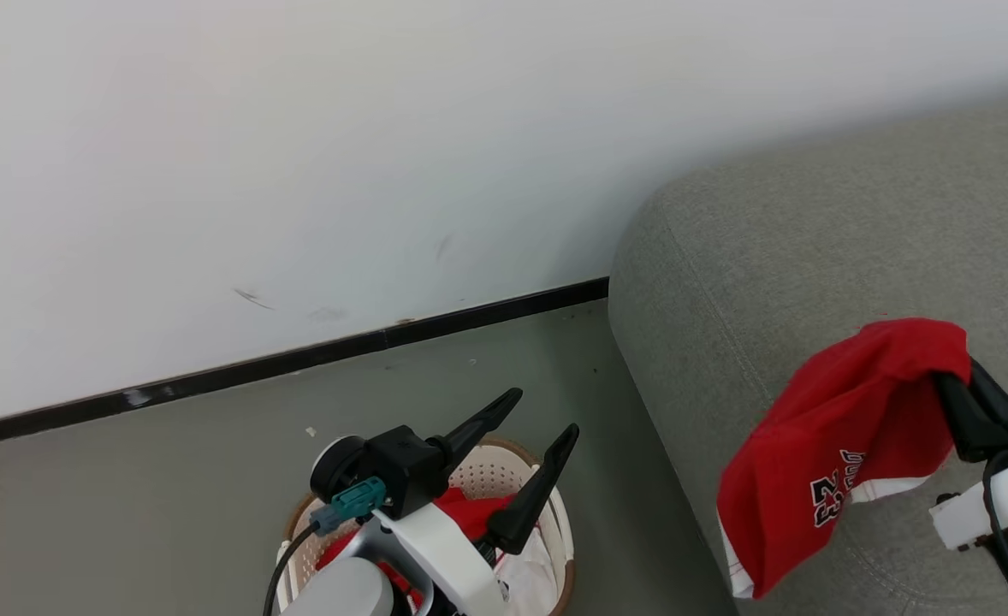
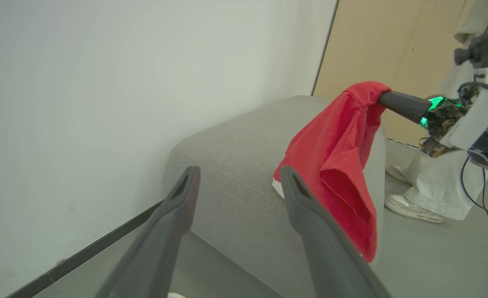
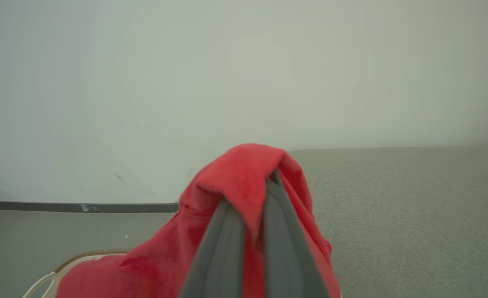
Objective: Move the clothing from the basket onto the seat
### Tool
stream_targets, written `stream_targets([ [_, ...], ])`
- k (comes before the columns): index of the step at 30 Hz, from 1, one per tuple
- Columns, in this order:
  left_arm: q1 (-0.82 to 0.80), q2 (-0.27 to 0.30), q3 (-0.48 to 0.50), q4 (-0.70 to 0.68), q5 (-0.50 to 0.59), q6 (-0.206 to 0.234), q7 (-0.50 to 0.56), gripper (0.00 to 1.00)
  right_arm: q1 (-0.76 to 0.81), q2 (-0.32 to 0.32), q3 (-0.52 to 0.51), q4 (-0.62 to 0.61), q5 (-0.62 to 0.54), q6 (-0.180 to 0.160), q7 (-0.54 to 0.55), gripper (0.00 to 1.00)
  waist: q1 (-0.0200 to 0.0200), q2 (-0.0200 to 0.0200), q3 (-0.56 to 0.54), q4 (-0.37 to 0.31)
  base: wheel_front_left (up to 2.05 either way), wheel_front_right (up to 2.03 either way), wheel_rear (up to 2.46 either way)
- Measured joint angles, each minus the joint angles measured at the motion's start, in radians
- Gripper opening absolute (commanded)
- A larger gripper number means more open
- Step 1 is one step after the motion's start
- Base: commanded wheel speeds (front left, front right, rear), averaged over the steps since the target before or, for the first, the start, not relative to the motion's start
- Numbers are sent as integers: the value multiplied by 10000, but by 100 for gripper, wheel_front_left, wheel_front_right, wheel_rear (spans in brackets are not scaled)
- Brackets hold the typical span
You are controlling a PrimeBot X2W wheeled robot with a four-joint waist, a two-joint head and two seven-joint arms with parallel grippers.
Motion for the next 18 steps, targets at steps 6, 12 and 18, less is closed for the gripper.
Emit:
stream_targets([
  [6, 21, -29, -163, 17, 0, -40, -174, 100, 599, 489, -339, -351, -86, 0, 0, 0, 0, 0, 8, -408, 0, 0, 0],
  [12, 246, -44, -186, 35, 0, -40, -343, 100, 647, 673, -205, -546, -136, 0, 0, 0, 0, 0, 79, -740, 0, 0, 0],
  [18, 262, -56, -173, 13, 71, 23, -422, 100, 151, 556, -109, -487, -132, 0, 0, 0, 0, 0, 313, -872, 0, 0, 0],
])
